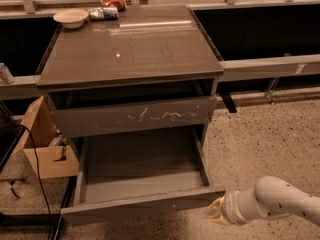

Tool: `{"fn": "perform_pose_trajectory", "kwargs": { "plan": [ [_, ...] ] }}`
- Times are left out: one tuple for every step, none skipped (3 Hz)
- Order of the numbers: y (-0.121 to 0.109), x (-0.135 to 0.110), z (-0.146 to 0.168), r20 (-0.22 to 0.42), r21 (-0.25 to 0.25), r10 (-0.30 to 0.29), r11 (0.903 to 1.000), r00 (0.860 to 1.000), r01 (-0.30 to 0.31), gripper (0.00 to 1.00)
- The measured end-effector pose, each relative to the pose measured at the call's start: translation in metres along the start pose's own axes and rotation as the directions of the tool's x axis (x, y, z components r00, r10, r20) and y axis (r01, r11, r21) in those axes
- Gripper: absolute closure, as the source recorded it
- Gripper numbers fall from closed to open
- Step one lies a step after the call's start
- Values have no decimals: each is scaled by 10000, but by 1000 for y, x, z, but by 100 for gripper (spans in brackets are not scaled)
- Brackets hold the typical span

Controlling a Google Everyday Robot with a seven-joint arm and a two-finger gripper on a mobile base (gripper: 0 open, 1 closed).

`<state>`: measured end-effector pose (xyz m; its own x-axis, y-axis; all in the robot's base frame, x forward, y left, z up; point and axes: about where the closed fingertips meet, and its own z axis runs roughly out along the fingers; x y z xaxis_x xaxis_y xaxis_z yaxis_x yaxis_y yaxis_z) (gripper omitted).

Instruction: Close middle drawer

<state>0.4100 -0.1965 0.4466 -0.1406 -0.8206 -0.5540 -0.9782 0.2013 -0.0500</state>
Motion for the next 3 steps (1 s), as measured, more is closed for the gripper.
{"fn": "perform_pose_trajectory", "kwargs": {
  "plan": [
    [5, -5, 23, 127, -487, -491, 9976, 9987, 497, 100],
    [8, -20, 45, 512, -830, -1213, 9886, 9913, 1253, 100],
    [8, -34, 57, 797, -837, -1683, 9810, 9825, 1748, 100]
  ]
}}
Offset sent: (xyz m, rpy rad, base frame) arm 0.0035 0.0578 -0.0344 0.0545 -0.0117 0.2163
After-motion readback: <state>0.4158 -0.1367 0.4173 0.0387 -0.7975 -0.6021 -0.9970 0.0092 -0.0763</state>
